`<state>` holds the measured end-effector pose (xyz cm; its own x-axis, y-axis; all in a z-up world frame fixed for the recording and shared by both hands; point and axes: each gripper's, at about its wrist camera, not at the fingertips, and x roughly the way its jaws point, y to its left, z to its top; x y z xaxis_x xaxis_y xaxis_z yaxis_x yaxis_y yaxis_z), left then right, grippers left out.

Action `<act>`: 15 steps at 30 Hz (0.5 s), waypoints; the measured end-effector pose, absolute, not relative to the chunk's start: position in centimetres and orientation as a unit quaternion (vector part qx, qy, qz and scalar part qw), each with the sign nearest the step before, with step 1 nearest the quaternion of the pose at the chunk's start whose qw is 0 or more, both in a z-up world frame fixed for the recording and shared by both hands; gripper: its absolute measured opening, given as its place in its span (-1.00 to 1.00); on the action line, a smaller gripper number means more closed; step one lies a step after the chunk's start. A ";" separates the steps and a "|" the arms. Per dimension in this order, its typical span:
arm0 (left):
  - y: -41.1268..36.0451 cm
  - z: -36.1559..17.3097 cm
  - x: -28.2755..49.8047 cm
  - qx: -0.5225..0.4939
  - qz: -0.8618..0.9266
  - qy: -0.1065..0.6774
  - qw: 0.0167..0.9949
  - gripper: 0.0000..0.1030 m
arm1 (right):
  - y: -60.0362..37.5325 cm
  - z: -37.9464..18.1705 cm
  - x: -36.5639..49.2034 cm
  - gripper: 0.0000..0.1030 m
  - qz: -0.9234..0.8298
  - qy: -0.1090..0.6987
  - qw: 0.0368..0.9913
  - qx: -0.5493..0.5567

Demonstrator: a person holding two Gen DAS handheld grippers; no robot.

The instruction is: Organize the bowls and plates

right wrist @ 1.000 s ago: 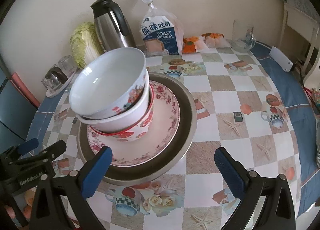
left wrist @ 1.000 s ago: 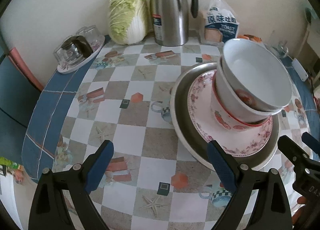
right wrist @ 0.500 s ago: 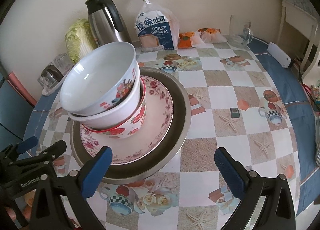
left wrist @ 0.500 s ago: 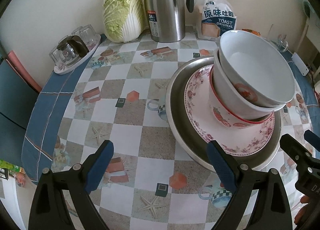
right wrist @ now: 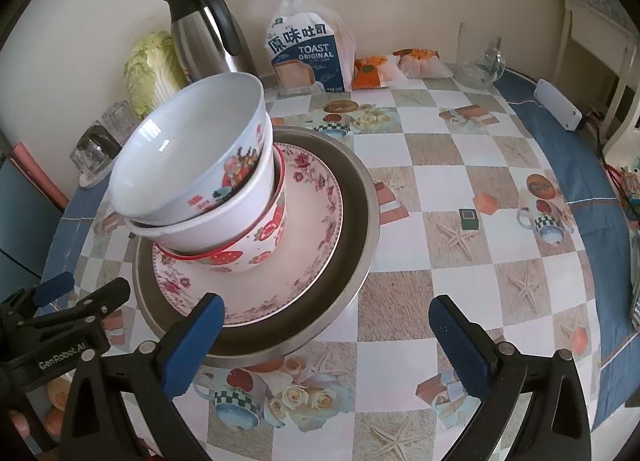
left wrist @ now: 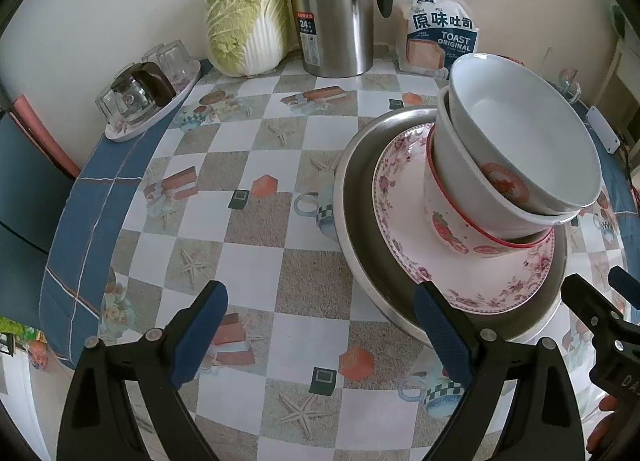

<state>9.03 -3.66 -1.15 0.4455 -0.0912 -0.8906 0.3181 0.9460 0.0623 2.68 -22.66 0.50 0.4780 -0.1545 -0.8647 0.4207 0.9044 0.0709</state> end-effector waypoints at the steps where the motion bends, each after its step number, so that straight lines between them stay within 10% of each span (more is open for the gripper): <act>1: -3.6 -1.2 9.0 0.110 -0.121 0.513 0.843 0.84 | -22.7 0.4 2.7 1.00 -0.170 0.482 0.848 0.138; 15: -3.5 -1.3 9.3 0.108 -0.119 0.516 0.841 0.84 | -22.8 0.2 2.7 1.00 -0.171 0.487 0.845 0.139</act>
<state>9.29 -3.49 -1.33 0.4387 -0.0878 -0.8943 0.3111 0.9485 0.0595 2.74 -22.77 0.17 0.4665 -0.1535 -0.8711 0.4239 0.9032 0.0678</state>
